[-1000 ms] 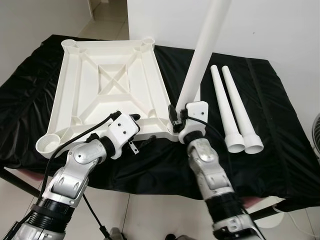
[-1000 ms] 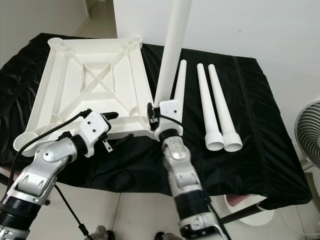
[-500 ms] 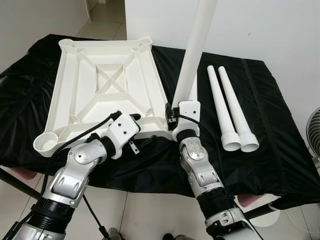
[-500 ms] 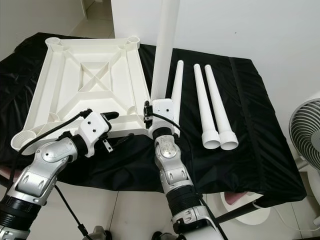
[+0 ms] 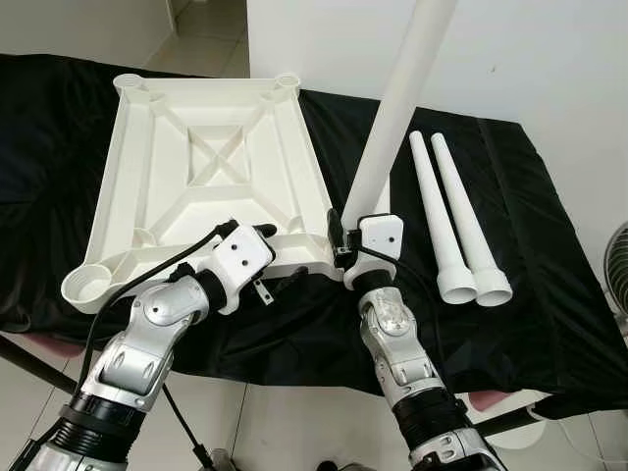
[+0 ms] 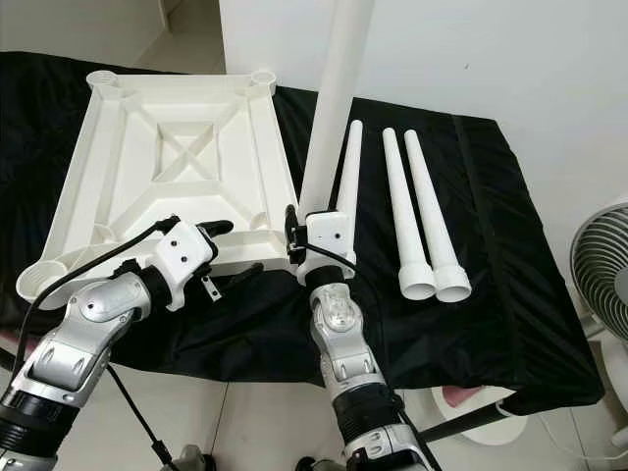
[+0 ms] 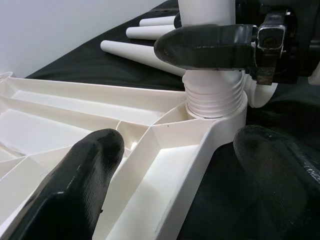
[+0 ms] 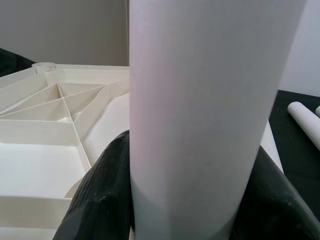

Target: Building children table

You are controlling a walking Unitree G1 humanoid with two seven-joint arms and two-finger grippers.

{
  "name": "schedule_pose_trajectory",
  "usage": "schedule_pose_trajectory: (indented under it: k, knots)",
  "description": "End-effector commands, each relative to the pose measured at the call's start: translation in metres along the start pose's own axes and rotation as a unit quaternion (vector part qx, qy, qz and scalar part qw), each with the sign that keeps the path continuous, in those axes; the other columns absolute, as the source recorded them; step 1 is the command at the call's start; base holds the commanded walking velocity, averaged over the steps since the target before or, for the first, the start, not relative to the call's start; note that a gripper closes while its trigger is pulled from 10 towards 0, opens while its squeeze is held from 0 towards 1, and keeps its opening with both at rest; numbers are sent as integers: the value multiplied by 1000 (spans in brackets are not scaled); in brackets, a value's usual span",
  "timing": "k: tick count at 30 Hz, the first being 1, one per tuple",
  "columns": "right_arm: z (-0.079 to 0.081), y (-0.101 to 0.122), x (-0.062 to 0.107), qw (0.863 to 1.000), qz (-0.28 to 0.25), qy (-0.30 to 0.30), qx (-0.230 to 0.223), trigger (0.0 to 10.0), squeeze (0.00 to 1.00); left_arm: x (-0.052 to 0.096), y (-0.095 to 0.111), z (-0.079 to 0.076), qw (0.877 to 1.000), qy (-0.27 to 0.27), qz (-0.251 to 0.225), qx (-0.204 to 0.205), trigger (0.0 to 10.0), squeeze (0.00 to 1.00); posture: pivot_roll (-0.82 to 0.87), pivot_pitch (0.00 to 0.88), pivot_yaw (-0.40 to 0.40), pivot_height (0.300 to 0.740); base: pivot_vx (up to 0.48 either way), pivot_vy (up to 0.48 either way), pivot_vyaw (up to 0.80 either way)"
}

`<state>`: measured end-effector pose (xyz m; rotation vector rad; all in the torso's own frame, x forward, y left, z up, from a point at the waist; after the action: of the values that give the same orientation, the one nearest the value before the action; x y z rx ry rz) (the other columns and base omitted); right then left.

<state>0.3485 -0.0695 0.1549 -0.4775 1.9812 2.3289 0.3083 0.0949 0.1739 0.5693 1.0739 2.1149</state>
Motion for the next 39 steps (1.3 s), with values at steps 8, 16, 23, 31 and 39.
schedule_pose_trajectory:
  k: [8, 16, 23, 31, 39]
  knots:
    - [-18, -41, 15, 995, 86, -53, -8, 10000, 0, -2, 0, -2, 1000, -7, 1, 2, 10000, 0, 234, 114, -43, 740, 0, 0, 0]
    - [-15, -44, 8, 991, 71, -118, -7, 10000, 0, -2, 1, 0, 1000, -6, 2, 1, 10000, 0, 243, 124, -39, 740, 0, 0, 0]
    - [-2, -44, 6, 992, 68, -101, 0, 10000, 0, 0, 1, 2, 1000, -4, 4, -1, 10000, 0, 251, 125, -42, 740, 0, 0, 0]
    - [-3, -42, 4, 995, 54, -90, -2, 10000, 0, -1, 1, 3, 1000, 1, 5, 0, 10000, 0, 248, 126, -50, 740, 0, 0, 0]
    - [-10, -27, -2, 998, 16, -58, -10, 10000, 1000, -3, 1, 3, 1000, 3, 1, 2, 10000, 0, 237, 119, -55, 740, 0, 0, 0]
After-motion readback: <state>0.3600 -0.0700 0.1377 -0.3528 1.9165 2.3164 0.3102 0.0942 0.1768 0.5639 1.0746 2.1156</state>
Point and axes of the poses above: a point about 5 cm out from each wrist's last joint towards the gripper, its own x axis pointing back from the gripper into the wrist, its own y axis along the axis of the wrist's last joint, z = x × y, the point moved 3 cm from there along -x, pointing out of the wrist towards the gripper, and after that the axes turned 7 degrees about -x, right-handed, at the moved point
